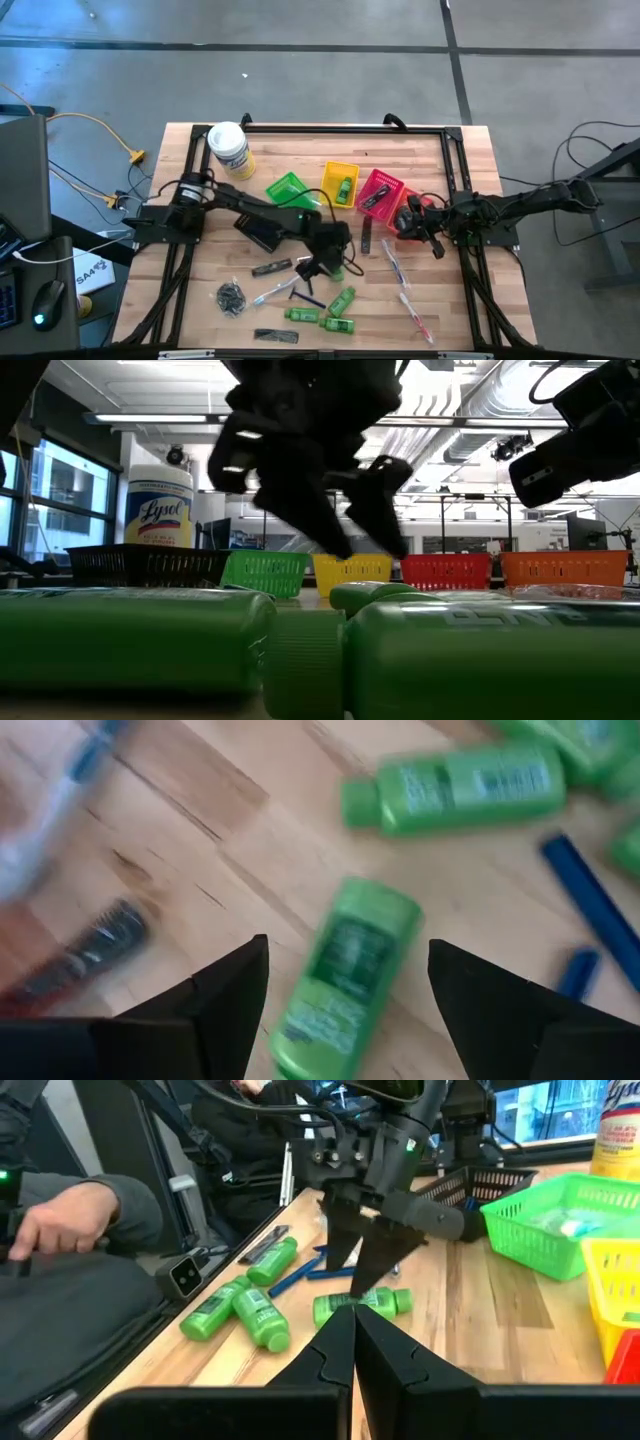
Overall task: Pick & Place Travel size toiletries
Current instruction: Put the green shampoo into the yellow bin
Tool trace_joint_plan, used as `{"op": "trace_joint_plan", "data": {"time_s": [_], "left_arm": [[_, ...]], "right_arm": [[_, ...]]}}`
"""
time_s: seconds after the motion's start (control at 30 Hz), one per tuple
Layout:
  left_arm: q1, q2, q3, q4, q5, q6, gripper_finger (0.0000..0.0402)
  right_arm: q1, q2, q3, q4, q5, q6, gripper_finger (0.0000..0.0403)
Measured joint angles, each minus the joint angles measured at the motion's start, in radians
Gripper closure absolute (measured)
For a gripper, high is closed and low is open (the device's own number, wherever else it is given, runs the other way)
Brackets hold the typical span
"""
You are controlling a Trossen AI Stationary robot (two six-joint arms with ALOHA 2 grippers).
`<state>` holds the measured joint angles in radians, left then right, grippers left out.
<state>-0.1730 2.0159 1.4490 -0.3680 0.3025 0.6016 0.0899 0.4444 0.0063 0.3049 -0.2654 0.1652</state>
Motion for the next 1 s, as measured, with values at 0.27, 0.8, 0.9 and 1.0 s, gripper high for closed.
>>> {"op": "trace_joint_plan", "data": {"time_s": [0.27, 0.8, 0.9, 1.0], "left_arm": [[-0.004, 0.034, -0.001, 0.002, -0.002, 0.024, 0.0135], [0.018, 0.103, 0.002, 0.029, -0.040, 0.019, 0.0137], [0.025, 0.106, 0.002, 0.032, -0.019, 0.003, 0.0150], [0.030, 0.107, 0.002, 0.027, -0.008, -0.005, 0.0178]], "right_arm": [[0.009, 0.001, 0.000, -0.012, 0.005, -0.012, 0.0401], [0.009, 0.002, 0.000, -0.010, 0.004, -0.012, 0.0401], [0.009, 0.002, 0.000, -0.010, 0.004, -0.012, 0.0401], [0.009, 0.002, 0.000, -0.010, 0.004, -0.012, 0.0401]]}}
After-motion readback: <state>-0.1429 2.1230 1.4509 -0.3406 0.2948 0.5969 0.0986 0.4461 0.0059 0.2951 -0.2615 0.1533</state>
